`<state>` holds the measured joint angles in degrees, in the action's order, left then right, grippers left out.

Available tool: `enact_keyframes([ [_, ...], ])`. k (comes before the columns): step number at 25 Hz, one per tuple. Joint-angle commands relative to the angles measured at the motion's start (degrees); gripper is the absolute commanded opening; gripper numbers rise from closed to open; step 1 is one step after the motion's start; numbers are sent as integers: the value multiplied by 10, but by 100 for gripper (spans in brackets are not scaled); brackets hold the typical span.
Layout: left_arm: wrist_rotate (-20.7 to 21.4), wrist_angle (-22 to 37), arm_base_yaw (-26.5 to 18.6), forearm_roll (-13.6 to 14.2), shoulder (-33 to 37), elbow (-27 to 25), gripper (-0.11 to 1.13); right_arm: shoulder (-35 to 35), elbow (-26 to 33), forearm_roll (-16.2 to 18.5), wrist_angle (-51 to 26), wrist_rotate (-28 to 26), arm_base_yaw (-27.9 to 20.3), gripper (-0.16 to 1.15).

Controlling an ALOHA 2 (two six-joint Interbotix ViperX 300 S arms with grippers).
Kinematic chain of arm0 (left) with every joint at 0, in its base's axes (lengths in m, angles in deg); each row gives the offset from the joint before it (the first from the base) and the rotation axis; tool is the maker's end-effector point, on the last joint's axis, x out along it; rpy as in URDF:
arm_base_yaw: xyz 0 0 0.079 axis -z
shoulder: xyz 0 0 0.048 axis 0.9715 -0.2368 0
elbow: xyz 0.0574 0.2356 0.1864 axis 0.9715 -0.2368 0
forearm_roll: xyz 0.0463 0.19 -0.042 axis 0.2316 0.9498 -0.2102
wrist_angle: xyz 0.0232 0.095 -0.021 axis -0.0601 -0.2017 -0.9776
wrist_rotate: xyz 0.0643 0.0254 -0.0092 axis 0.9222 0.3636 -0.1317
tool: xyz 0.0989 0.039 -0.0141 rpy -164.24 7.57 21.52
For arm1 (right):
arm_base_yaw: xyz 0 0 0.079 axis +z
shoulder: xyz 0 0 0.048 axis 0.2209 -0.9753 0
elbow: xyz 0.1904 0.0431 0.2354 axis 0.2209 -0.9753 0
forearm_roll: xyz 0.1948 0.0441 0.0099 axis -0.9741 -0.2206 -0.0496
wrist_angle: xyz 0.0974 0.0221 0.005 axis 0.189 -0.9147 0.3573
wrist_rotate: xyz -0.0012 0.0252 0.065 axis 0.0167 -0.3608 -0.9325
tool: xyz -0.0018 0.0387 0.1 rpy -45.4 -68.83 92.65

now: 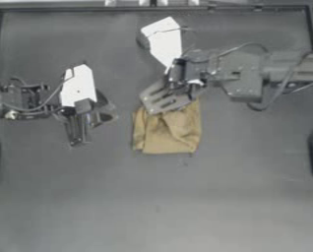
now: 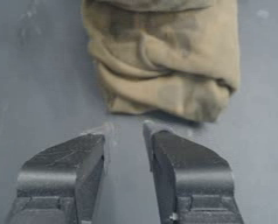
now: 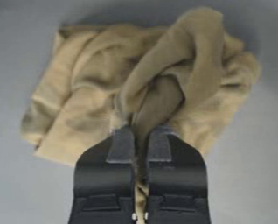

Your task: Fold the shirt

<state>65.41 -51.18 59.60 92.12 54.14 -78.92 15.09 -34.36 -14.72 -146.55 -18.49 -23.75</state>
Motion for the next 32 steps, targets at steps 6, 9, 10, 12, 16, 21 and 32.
enact_keyframes([
  [6, -2, 18, -13, -4, 65, -25, 70, -33, 41, -26, 37, -11, 24, 7],
  [9, -2, 18, -18, -11, 80, -40, 70, -42, 45, -22, 38, -9, 25, 11],
  [10, -2, 17, -20, -13, 85, -45, 70, -46, 46, -23, 40, -11, 25, 19],
  [12, -2, 17, -20, -15, 91, -52, 70, -51, 47, -25, 51, -8, 25, 40],
  [16, -2, 14, -24, -19, 97, -62, 70, -53, 62, -21, 64, -3, 30, 97],
  [21, -2, 13, -28, -20, 97, -66, 70, -27, 86, 6, 59, -6, 37, 96],
  [32, -4, 28, -37, -27, 96, -12, 70, 82, 28, 101, 15, -33, 67, 95],
])
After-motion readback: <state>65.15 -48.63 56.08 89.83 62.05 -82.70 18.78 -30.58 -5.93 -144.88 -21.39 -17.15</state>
